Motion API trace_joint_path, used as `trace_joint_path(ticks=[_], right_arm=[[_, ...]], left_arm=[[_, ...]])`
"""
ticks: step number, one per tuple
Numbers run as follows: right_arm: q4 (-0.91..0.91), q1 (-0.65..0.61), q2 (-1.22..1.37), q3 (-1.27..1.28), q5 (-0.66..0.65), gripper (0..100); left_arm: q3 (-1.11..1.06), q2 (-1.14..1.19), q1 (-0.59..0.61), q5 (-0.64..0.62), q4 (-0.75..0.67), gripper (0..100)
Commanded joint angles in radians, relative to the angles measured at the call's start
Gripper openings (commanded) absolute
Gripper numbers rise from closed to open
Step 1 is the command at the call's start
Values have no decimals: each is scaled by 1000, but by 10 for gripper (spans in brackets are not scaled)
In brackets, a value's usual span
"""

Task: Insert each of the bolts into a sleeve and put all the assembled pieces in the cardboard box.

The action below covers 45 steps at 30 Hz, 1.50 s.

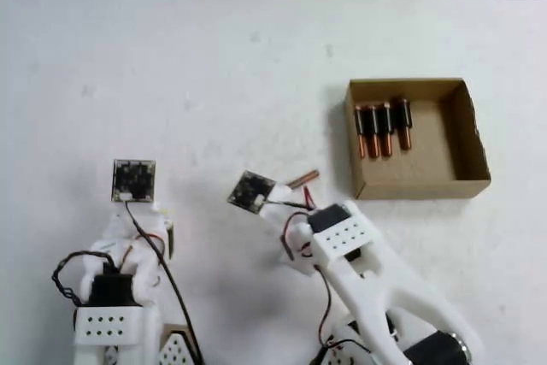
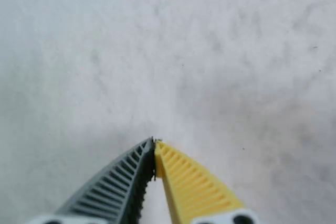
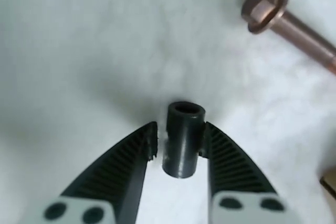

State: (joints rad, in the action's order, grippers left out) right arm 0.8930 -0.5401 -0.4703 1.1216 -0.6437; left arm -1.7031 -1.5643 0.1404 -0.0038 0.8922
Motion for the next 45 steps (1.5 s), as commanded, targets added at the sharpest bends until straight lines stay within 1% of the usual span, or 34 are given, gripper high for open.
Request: trace_joint_path(ticks=[1, 4, 8, 10, 13, 16, 19, 22, 25, 31, 34, 39, 45], right_arm=[[-65, 8, 54, 0, 8, 119], [-101, 8, 111, 0, 9, 119], [-105, 8, 133, 0, 9, 117], [-102, 8, 133, 0, 9, 86], [-101, 8, 133, 0, 9, 12], [-101, 8, 133, 0, 5, 38], [-105, 8, 133, -8, 8, 14], [-93, 25, 133, -55, 9, 16], [-48, 67, 131, -132, 9, 16], [131, 125, 125, -307, 11, 16], [208, 124, 56, -368, 11, 16], [285, 127, -156, -390, 11, 16], [349, 194, -371, -373, 11, 16]], left_arm=[[5, -8, -2, 0, -12, 24], [5, -8, -2, 0, -12, 24], [5, -8, -2, 0, -12, 24], [5, -8, -2, 0, -12, 24], [5, -8, -2, 2, -14, 24], [5, -8, -2, 5, -15, 24], [5, -8, -2, 5, -15, 24], [5, -8, -2, 5, -18, 24], [5, -8, -2, 5, -20, 24], [5, -8, -2, 6, -21, 24], [5, -8, -2, 6, -21, 24], [5, -8, -2, 6, -21, 24], [6, -8, -2, 6, -21, 23]])
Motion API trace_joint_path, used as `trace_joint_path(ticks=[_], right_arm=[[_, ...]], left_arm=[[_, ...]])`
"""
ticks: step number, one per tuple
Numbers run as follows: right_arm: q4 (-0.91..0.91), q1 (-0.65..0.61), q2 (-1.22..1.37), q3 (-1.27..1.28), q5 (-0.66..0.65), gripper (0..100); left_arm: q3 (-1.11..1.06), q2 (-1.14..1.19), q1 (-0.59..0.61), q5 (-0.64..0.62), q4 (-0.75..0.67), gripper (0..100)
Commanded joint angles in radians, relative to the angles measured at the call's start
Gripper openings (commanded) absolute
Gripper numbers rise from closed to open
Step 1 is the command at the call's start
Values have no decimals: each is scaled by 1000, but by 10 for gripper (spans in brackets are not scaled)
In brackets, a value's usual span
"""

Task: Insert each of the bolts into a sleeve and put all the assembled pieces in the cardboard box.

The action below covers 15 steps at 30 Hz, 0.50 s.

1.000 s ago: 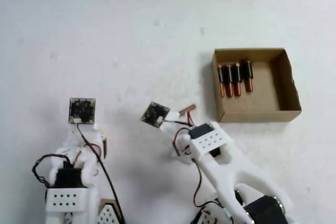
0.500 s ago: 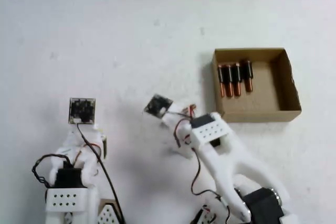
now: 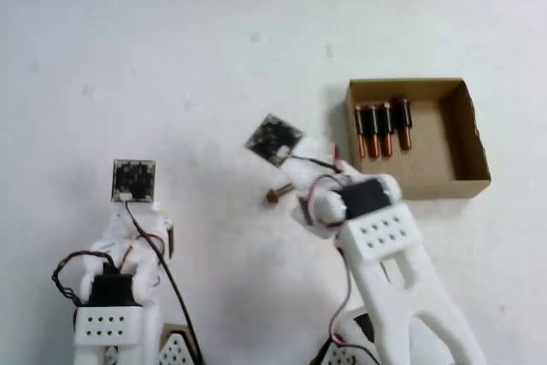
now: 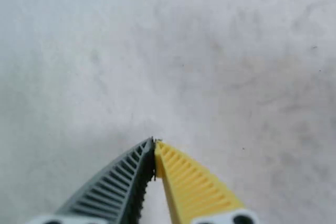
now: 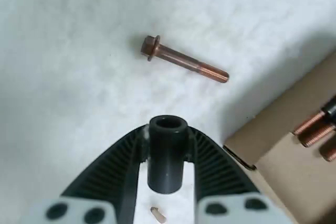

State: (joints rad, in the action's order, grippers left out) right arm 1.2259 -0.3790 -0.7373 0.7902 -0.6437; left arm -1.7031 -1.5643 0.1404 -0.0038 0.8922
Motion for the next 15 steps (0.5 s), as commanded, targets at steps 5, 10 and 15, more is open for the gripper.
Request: trace_joint_path(ticks=[5, 10, 15], right_arm=[[15, 45, -234, 69, 11, 16], [-42, 50, -371, 187, 121, 16], [-85, 45, -526, 281, 181, 16]], left_arm=[[8, -8, -2, 0, -44, 23], [5, -8, -2, -2, -51, 23], [5, -8, -24, 3, -43, 24]])
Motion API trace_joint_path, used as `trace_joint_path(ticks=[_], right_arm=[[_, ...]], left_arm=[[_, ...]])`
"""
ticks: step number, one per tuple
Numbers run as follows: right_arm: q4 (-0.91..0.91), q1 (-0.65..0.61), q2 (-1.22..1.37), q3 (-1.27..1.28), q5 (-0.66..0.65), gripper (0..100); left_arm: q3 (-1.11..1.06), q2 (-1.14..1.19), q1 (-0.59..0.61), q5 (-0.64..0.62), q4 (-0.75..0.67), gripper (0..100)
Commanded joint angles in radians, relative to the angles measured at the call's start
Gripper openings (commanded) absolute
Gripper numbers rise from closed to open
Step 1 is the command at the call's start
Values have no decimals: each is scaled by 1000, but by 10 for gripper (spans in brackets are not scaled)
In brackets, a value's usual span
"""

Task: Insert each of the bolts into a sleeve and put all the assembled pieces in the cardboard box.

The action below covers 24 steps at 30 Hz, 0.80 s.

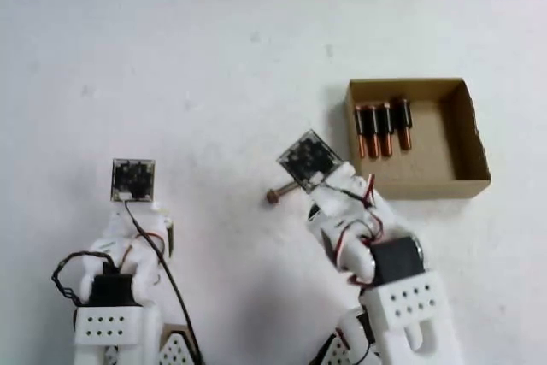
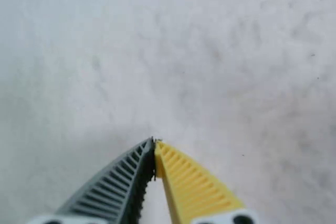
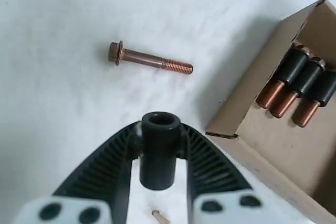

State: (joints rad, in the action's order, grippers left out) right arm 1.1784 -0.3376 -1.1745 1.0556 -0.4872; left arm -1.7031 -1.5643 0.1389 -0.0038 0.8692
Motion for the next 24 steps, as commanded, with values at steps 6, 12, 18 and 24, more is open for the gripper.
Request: trace_joint_path(ticks=[6, 12, 18, 24], right_arm=[[-51, 4, -252, 100, 29, 16], [-120, 5, -415, 222, 29, 16], [-193, 8, -538, 350, 98, 16], [-182, 8, -588, 362, 106, 16]], left_arm=[[3, -8, -2, 6, -20, 24], [8, -8, 16, 60, -18, 23], [132, -8, 18, 118, 130, 22], [275, -4, 18, 130, 229, 20]])
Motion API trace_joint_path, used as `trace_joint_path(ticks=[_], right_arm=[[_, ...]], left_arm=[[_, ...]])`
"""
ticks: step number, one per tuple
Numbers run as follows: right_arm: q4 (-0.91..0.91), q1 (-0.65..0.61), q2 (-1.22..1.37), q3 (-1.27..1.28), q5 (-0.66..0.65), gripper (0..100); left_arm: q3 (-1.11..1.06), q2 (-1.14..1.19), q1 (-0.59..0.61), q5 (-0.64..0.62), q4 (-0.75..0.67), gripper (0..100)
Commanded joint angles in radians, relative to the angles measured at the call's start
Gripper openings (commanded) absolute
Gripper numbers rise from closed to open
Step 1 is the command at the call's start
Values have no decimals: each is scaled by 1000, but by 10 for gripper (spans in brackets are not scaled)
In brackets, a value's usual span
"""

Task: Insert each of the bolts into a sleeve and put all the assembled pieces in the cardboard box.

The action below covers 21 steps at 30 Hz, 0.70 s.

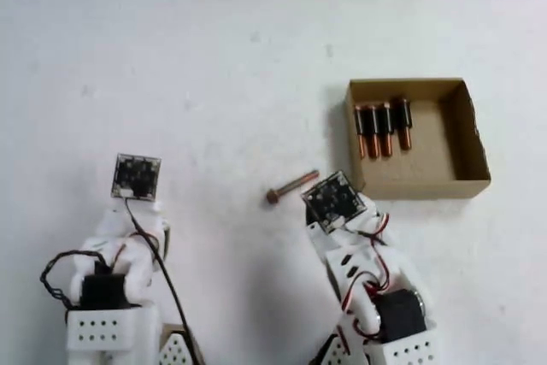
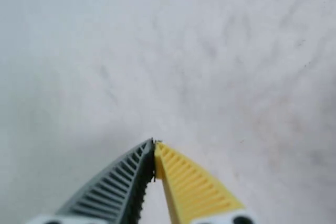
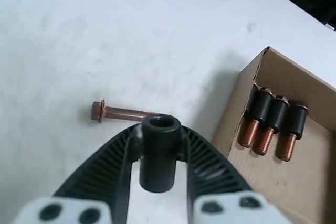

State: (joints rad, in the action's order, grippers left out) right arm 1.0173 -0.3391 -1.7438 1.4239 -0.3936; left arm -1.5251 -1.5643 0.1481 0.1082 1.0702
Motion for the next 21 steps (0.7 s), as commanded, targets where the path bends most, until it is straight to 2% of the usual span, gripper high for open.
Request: trace_joint_path(ticks=[1, 8, 13, 21], right_arm=[[-15, 10, -22, -6, 12, 16], [24, 5, -25, -5, 14, 17], [19, 5, -27, 18, 14, 17], [18, 12, -27, 18, 75, 17]], left_arm=[[123, -4, 8, 35, 37, 20], [371, 21, 2, 63, 146, 20], [548, 262, -10, 61, 175, 20], [646, 604, -211, 63, 129, 23]])
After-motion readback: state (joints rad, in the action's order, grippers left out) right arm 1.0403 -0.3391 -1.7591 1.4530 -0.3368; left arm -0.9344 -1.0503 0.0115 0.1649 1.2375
